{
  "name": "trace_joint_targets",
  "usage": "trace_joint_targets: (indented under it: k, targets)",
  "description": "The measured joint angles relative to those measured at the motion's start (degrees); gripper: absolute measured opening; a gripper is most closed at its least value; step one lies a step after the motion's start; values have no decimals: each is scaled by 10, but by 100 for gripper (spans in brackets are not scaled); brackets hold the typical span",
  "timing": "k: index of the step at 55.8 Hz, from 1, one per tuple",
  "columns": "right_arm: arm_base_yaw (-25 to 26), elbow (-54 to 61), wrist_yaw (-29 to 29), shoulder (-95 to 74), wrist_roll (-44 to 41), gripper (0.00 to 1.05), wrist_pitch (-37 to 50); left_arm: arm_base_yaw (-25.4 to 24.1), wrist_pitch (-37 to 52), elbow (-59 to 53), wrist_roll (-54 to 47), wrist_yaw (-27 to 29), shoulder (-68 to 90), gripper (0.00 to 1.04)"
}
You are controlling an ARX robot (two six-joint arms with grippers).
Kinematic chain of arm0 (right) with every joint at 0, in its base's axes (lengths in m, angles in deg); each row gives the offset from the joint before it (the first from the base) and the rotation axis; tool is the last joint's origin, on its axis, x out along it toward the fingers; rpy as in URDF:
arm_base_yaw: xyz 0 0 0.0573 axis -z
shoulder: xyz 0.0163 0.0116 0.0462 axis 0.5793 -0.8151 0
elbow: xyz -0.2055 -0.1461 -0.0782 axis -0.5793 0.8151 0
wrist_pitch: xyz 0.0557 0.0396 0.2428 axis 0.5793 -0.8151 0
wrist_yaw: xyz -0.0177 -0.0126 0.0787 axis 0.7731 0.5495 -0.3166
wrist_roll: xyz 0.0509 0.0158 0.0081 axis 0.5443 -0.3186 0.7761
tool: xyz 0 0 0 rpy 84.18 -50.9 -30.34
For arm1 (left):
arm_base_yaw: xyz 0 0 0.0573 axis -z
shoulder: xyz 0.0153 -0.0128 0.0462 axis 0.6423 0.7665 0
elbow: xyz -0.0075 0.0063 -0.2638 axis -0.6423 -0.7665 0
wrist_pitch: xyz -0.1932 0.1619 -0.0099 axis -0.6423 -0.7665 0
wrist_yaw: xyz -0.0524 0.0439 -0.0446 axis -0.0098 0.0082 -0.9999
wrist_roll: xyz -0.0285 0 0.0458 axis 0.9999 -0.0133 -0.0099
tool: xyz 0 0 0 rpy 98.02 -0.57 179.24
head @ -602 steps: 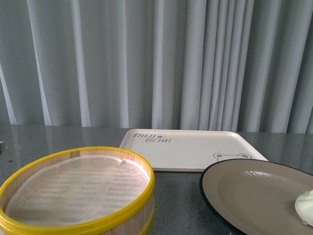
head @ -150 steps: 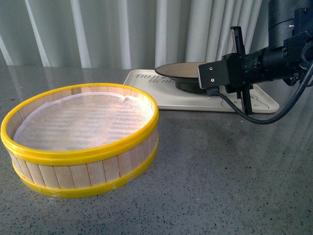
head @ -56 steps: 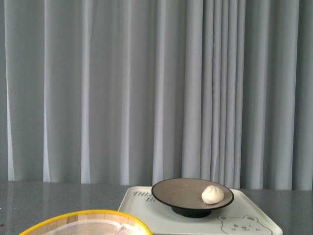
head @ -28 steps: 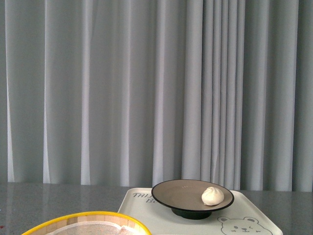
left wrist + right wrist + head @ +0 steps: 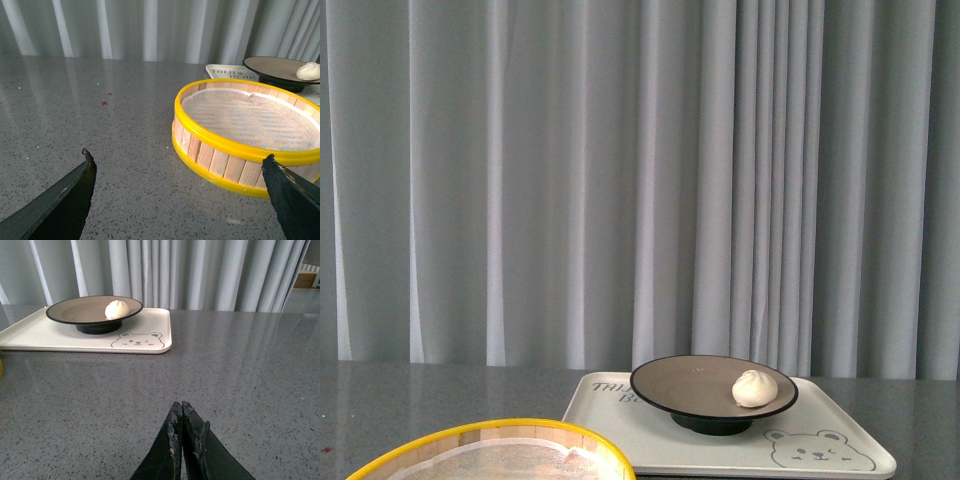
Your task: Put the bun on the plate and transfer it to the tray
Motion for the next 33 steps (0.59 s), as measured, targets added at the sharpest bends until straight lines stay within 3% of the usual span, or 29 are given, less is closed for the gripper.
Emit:
trace_joint_targets:
  k: [33]
  targets:
    - [0, 0, 0, 143, 0, 2, -138, 0, 0, 0, 0, 0, 0, 98]
